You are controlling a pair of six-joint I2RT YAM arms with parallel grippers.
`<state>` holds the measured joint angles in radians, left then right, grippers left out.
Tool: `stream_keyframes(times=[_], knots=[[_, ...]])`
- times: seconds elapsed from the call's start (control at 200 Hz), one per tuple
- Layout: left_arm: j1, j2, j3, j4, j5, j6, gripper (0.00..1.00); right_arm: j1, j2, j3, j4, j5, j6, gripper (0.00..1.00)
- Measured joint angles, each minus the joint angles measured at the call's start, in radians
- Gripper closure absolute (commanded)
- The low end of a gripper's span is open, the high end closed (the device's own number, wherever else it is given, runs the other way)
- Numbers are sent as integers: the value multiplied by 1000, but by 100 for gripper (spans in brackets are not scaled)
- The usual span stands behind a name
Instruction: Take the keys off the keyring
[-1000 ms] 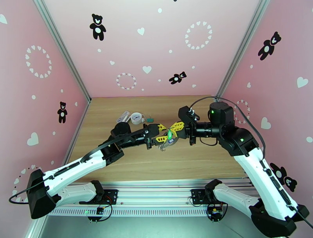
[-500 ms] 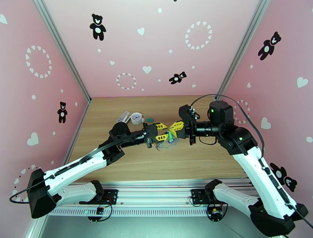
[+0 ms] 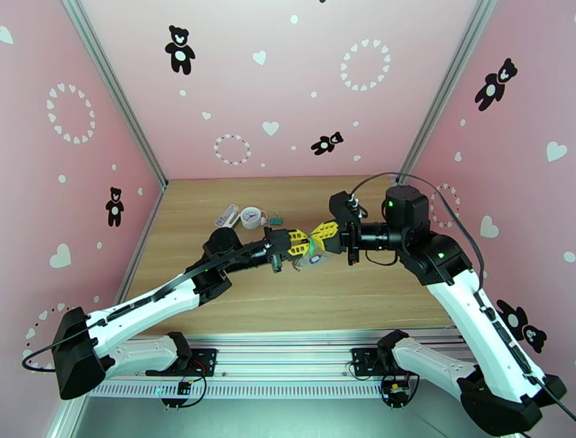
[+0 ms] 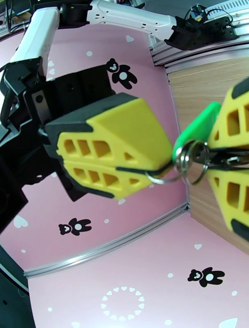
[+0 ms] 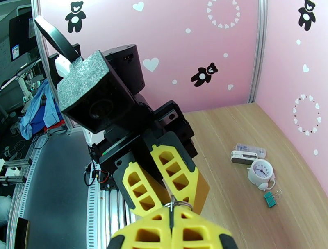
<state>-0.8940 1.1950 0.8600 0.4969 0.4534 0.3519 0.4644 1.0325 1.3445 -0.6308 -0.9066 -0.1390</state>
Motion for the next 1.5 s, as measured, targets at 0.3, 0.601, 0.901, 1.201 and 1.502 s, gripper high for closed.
stream_keyframes(times=[0.3, 0.601, 0.901, 1.201, 1.502], knots=[[0, 0, 1, 17, -5, -91, 95, 0, -23, -11, 18, 37, -5, 100], [0, 12, 99, -86, -5, -209, 100, 6, -54, -13, 16, 97, -64, 100], [0, 42, 159, -164, 5, -314, 100, 82, -80, -13, -10, 245, -143, 100], [16, 44, 164, -180, 23, -403, 100, 187, -121, -29, -12, 463, -219, 100], [28, 45, 169, -216, 36, -485, 100, 309, -116, -20, -40, 666, -283, 100]])
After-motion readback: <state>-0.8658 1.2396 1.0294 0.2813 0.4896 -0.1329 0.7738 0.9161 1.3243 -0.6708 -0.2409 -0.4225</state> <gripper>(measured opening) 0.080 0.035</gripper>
